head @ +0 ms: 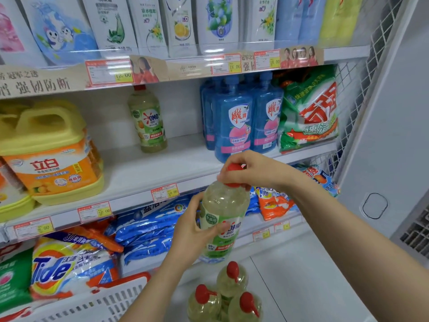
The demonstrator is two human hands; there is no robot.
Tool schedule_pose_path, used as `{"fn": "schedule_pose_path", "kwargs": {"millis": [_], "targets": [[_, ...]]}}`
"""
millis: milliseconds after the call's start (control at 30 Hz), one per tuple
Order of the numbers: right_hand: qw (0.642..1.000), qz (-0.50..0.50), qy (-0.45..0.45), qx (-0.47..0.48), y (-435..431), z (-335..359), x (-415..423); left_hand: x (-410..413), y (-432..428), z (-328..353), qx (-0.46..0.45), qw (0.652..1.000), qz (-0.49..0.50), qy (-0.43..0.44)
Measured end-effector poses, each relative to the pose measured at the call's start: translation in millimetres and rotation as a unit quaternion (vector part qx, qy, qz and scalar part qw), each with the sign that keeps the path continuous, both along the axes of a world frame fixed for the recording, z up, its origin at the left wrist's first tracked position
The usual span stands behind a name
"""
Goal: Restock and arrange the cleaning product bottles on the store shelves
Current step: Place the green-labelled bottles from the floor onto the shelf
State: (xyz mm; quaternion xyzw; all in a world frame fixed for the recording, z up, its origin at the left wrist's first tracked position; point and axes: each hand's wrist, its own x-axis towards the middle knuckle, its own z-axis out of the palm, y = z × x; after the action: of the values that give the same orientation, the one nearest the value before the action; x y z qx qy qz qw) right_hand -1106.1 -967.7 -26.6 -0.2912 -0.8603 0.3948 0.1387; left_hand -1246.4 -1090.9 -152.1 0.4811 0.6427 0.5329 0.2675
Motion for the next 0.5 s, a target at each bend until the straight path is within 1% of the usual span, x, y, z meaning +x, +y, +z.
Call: {"fn": "schedule_pose_path", "kwargs": {"millis": [100,233,433,500], "targets": [[0.999,-0.023,-0.021,-0.016,11,-18,3,2,9,-15,-0.007,1.0,-0.002,0.003],[0.997,-0.023,-0.069,0.011,22,-43,3,2,23,-38,-0.033,0.999,-0.002,0.011],[0.994,-0.038,-0.07,0.073,33,-91,-2,-1,40,-76,-0.061,0.998,0.006,0.033],[0.993,-0.047,-0.073,0.08,35,-105,-1,0,44,-89,-0.074,0.996,0.007,0.051]]}}
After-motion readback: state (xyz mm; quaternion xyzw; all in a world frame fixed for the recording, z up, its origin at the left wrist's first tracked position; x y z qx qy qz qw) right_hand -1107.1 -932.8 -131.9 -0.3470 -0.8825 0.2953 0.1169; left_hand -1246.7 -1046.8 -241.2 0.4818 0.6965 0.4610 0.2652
